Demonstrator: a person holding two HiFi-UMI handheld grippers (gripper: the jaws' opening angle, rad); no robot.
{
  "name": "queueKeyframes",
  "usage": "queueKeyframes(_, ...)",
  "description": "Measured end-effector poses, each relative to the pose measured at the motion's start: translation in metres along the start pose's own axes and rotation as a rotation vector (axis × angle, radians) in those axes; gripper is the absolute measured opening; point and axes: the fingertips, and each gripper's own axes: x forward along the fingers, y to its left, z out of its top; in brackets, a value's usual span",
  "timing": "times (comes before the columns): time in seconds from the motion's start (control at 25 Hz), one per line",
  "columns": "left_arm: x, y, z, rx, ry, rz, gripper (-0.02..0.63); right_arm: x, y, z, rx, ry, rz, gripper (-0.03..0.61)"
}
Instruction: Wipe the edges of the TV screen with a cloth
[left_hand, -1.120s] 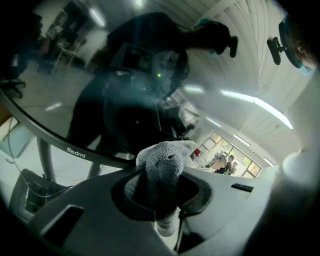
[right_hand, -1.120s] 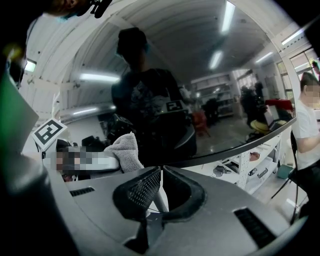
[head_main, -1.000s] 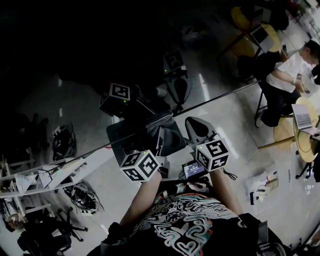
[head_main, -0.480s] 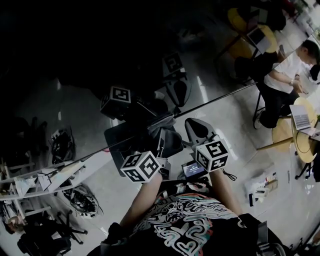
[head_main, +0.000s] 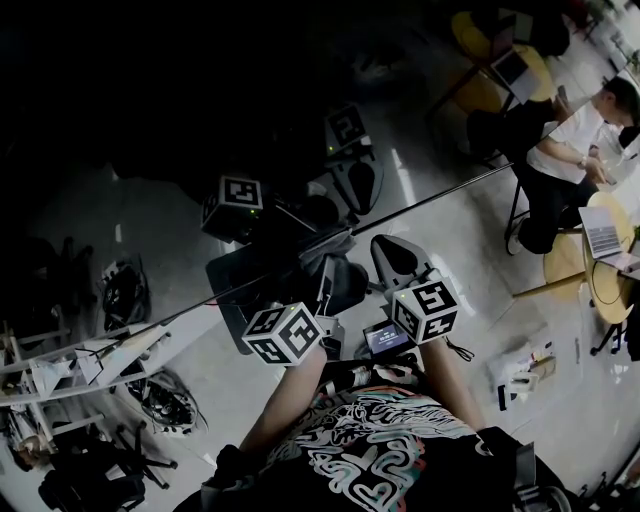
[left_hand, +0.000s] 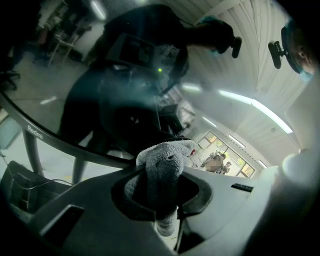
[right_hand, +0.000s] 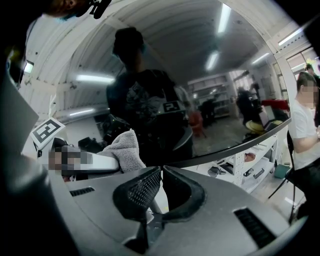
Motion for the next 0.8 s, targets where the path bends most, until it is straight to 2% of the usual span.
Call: queueKeyframes(0.8,0.0078,-0.0049,0.0023,-0.035,-0.004,-0.046,0.075,-0.008,-0.0094,0.002,0.0,0.0,-0.035,0.035)
